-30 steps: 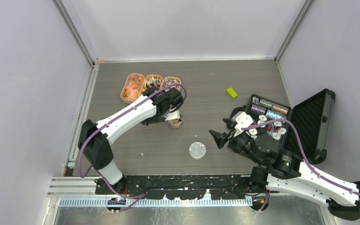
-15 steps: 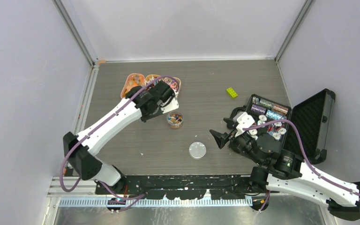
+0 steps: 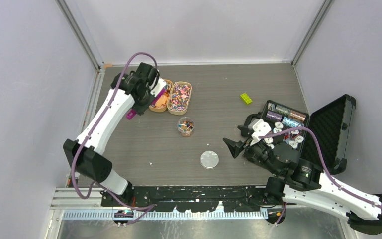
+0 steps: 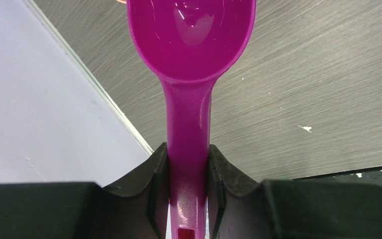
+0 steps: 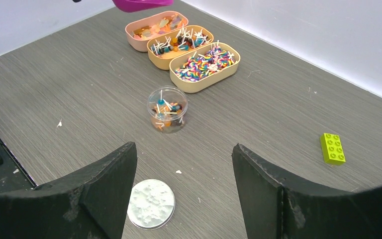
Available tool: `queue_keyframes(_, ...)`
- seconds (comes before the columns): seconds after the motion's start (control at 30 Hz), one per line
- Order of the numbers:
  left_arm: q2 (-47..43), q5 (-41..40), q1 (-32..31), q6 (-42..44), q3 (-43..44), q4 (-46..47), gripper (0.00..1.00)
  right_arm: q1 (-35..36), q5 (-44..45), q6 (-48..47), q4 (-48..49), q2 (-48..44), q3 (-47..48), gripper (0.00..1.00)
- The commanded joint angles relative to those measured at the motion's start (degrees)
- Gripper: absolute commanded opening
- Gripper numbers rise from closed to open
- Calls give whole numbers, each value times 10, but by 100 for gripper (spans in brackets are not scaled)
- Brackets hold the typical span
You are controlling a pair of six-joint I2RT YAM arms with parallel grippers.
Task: Pack the candies
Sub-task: Place the fake candies in the packing bottle, then scoop the fake candies from the storage box.
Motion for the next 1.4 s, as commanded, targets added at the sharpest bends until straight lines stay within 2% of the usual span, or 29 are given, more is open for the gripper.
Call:
queue_keyframes(0.0, 57, 22, 13, -33, 57, -48, 0, 4, 7, 2, 14, -7, 13, 74)
queue_keyframes(0.23, 176, 9, 22, -61, 164, -131, 0, 4, 12, 2, 4, -14, 11, 75)
queue_keyframes(0.43, 246, 15, 32, -67, 225, -160, 0, 4, 25, -10, -6, -26, 9, 74)
queue_keyframes(0.97, 351, 10, 63, -42, 266, -181, 0, 4, 28, -23, -12, -27, 18, 75)
queue_keyframes(1.37, 432, 5, 70, -24, 337, -183, 0, 4, 38, -28, -8, -21, 14, 75)
